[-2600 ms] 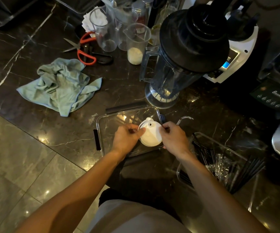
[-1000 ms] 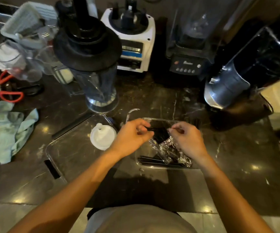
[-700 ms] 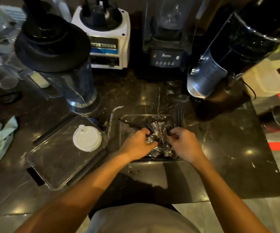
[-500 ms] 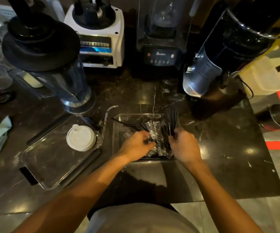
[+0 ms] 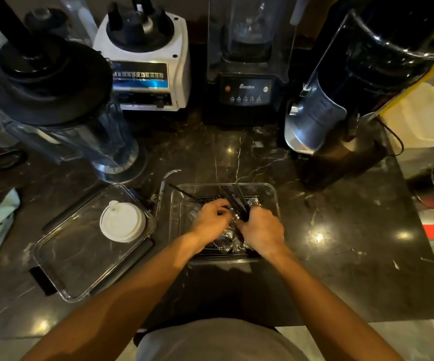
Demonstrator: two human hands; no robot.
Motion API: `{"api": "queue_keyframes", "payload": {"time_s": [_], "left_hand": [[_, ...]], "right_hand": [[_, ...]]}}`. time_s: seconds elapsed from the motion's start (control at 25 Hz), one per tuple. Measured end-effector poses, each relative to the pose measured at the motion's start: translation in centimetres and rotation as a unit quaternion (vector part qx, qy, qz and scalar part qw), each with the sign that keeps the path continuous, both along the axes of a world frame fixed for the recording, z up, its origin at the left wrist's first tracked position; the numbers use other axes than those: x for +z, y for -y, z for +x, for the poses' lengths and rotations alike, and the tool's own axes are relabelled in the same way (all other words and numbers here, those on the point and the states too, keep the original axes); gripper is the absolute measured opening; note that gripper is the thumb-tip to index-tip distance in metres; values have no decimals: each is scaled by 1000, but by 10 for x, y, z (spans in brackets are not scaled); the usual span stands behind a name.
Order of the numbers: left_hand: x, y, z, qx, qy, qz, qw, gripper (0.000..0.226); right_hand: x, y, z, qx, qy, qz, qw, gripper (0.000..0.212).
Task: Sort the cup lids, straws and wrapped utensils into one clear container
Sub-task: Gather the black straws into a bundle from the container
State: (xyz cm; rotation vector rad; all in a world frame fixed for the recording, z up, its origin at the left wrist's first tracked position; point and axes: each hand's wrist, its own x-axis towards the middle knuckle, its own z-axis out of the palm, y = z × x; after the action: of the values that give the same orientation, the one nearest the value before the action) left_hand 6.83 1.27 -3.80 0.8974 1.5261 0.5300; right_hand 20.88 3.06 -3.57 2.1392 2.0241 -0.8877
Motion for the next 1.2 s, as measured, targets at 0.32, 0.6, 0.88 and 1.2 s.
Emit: {"api": "queue_keyframes", "payload": {"time_s": [0.32, 0.6, 0.88, 1.2], "left_hand": [[-10, -4, -18, -2, -14, 24, 1000, 32], [-2, 7, -37, 20, 15, 25, 999, 32], [8, 24, -39, 45, 26, 23, 998, 34], [7, 45, -38, 64, 18, 35, 997, 34]], "right_hand": [[7, -1, -5, 47, -20, 54, 997, 23], [9, -9, 12, -23, -145, 37, 989, 17], [15, -1, 16, -53, -237, -47, 969, 9], [10, 2, -4, 31, -191, -62, 979, 9]]}}
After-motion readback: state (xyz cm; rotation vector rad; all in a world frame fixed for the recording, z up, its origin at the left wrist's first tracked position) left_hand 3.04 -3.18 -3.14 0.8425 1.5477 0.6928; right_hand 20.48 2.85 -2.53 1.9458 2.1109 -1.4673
